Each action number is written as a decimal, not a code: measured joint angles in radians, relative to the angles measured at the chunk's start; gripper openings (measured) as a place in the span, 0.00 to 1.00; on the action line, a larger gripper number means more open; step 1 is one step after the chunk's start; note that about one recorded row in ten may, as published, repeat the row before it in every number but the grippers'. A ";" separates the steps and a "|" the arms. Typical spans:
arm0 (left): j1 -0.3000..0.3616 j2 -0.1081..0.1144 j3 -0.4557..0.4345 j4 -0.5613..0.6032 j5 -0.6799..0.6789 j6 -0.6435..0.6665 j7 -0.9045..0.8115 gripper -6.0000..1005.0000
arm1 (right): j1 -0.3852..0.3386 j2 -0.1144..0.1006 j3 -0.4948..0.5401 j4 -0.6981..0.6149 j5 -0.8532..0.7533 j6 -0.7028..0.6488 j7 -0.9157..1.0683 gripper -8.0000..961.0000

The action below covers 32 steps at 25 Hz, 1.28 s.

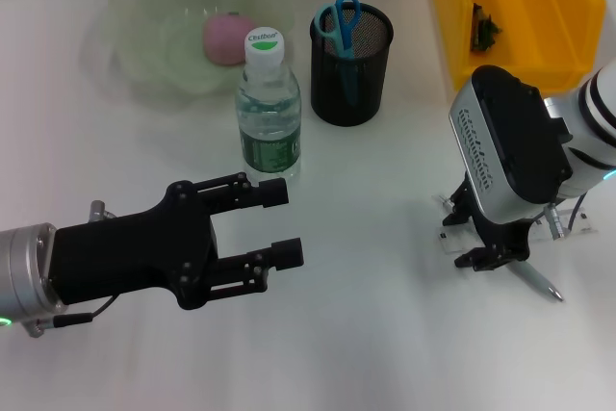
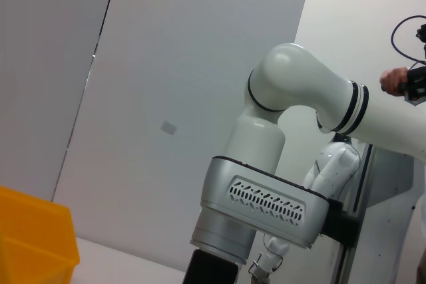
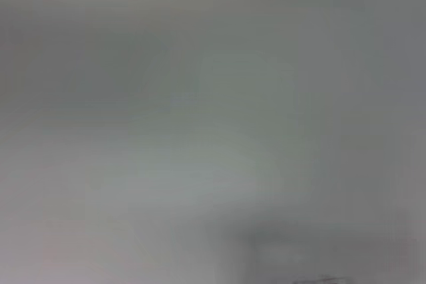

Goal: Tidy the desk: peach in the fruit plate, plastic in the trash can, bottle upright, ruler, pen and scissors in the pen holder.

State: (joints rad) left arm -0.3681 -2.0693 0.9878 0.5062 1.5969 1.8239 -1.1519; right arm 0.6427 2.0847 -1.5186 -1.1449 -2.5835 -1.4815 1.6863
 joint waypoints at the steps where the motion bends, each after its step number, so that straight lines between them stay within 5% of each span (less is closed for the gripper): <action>1: 0.000 0.000 0.000 0.000 0.000 0.000 0.000 0.68 | 0.000 0.000 0.000 0.000 0.000 0.000 0.000 0.61; 9: 0.000 0.000 -0.010 0.000 0.000 0.000 0.000 0.68 | 0.002 0.000 0.000 0.000 0.000 0.015 0.000 0.43; 21: -0.003 0.001 -0.011 0.000 0.000 0.000 0.000 0.68 | -0.011 0.002 0.001 -0.028 0.007 0.019 0.021 0.40; 32: 0.000 0.001 -0.012 0.001 0.000 0.008 0.000 0.68 | -0.079 0.003 0.068 -0.230 0.082 -0.034 0.080 0.42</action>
State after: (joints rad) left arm -0.3676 -2.0678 0.9755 0.5077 1.5969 1.8314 -1.1520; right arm 0.5637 2.0877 -1.4503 -1.3745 -2.5011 -1.5151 1.7663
